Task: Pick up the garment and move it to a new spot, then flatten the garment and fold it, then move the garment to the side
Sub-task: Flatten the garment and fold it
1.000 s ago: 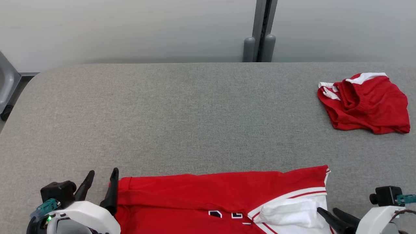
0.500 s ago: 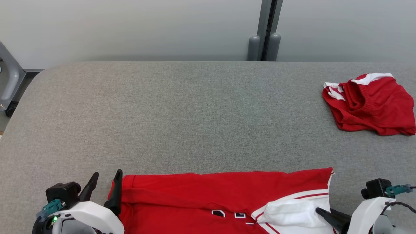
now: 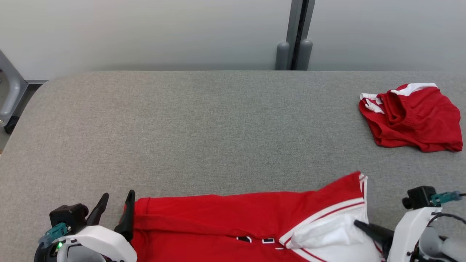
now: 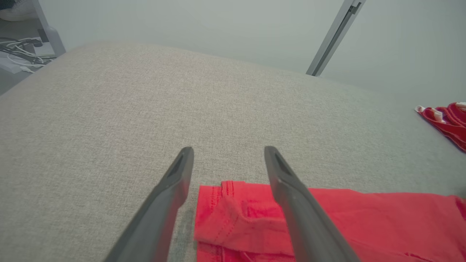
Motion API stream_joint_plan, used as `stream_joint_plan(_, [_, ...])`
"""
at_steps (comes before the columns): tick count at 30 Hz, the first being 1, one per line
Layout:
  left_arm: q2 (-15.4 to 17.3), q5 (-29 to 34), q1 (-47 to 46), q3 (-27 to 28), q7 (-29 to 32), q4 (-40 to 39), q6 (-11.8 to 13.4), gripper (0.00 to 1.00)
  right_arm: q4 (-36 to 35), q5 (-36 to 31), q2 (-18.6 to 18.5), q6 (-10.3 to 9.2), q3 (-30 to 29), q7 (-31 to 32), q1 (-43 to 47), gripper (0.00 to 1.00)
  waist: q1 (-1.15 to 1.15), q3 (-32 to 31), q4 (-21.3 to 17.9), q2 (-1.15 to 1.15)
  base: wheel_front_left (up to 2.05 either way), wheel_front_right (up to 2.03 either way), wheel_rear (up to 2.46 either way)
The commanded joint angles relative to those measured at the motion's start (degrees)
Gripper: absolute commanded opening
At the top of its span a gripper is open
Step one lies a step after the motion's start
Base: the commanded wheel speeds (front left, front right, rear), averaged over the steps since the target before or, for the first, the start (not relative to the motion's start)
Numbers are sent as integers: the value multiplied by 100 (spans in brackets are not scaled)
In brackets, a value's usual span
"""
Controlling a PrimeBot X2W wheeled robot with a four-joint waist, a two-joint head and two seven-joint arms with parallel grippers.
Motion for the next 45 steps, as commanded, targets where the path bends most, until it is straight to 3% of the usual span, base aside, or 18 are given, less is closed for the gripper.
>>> stream_joint_plan(1, [8,30,-4,37,-15,13,-23,100,11,-42,-113,0,-53,-19,-72,0,0,-9,-16,0,0,0,0])
stream_joint_plan(12, [6,86,-26,51,-16,24,-75,100,90,-15,-999,0,-441,95,-418,0,0,-42,-132,0,0,0,0])
stream_joint_plan(20, [29,98,9,-4,16,15,-92,100,163,-72,-1381,1,-567,226,-594,0,0,-143,-203,0,0,0,0])
stream_joint_plan(30, [-35,395,78,125,-16,-80,-88,100,-1128,481,-1671,1,-775,399,-439,0,0,-343,-210,0,0,0,0])
stream_joint_plan(36, [-200,1009,206,596,-20,-259,-168,100,-2201,967,-1821,2,-875,352,-307,0,0,-447,-98,0,0,0,0])
stream_joint_plan(41, [-441,1594,409,1049,-14,-416,-371,100,-2678,1200,-1788,2,-861,293,-221,0,0,-463,65,0,0,0,0])
stream_joint_plan(45, [-703,2114,559,1453,-14,-509,-650,100,-2792,1280,-1560,2,-820,266,-231,0,0,-469,232,0,0,0,0])
